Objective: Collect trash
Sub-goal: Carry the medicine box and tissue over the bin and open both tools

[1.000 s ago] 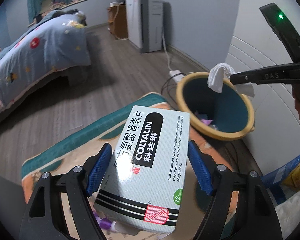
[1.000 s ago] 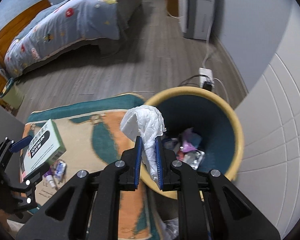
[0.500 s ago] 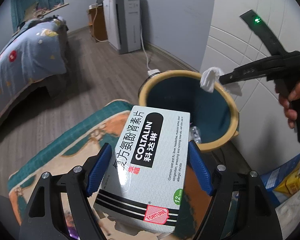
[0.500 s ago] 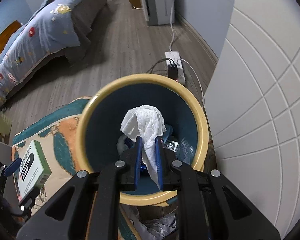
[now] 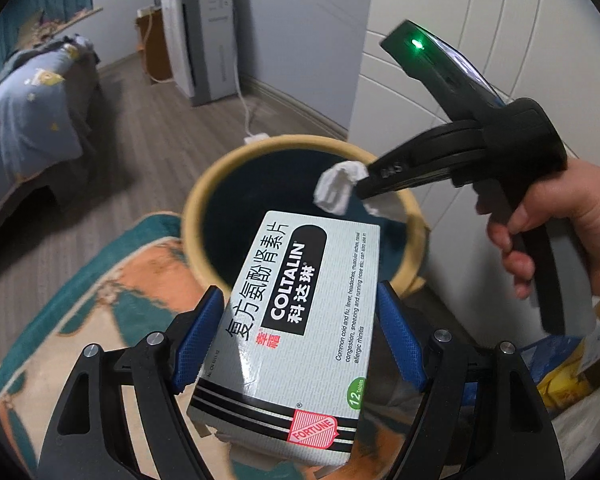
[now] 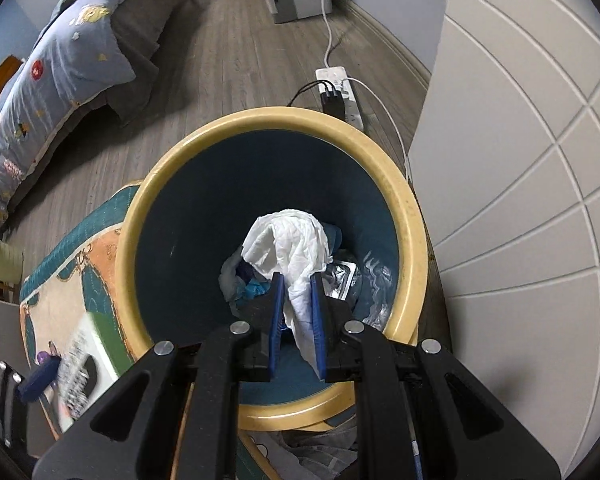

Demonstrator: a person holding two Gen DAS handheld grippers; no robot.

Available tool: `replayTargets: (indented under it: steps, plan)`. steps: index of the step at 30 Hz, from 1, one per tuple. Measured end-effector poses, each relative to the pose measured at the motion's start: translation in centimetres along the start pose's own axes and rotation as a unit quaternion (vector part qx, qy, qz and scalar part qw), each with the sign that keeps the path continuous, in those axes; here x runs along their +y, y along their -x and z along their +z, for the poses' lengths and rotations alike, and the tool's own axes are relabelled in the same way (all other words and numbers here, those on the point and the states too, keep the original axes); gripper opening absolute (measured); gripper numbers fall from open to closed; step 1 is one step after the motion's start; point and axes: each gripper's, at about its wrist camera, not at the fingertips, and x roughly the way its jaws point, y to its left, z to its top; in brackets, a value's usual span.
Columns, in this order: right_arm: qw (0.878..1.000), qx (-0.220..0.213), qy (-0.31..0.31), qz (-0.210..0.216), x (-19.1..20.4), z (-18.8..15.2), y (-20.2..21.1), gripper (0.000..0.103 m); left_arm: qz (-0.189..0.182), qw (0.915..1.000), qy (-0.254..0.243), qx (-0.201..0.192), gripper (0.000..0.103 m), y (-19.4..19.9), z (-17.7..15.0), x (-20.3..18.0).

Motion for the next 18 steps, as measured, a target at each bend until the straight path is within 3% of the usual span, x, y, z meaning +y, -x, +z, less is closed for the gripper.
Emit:
replayTargets:
  steps: [3, 9, 18]
  plan:
    - [1.0, -0.003, -0.015, 0.0, -0.8, 0.2, 0.0, 0.013, -0.012, 0.9998, 0.001, 0.014, 0.077, -1.7, 0.6, -0.7]
    - [0.999, -0.006, -0.036, 0.005, -2.1, 0.4, -0.1, 0.013, 0.013, 0.9992, -0.013, 0.034, 0.077, -4.4, 1.9, -0.5]
    - [0.998, -0.012, -0.063, 0.011, -2.7, 0.5, -0.3, 0.013, 0.037, 0.9991, 0.002, 0.017, 0.078, -6.6, 4.7, 1.4]
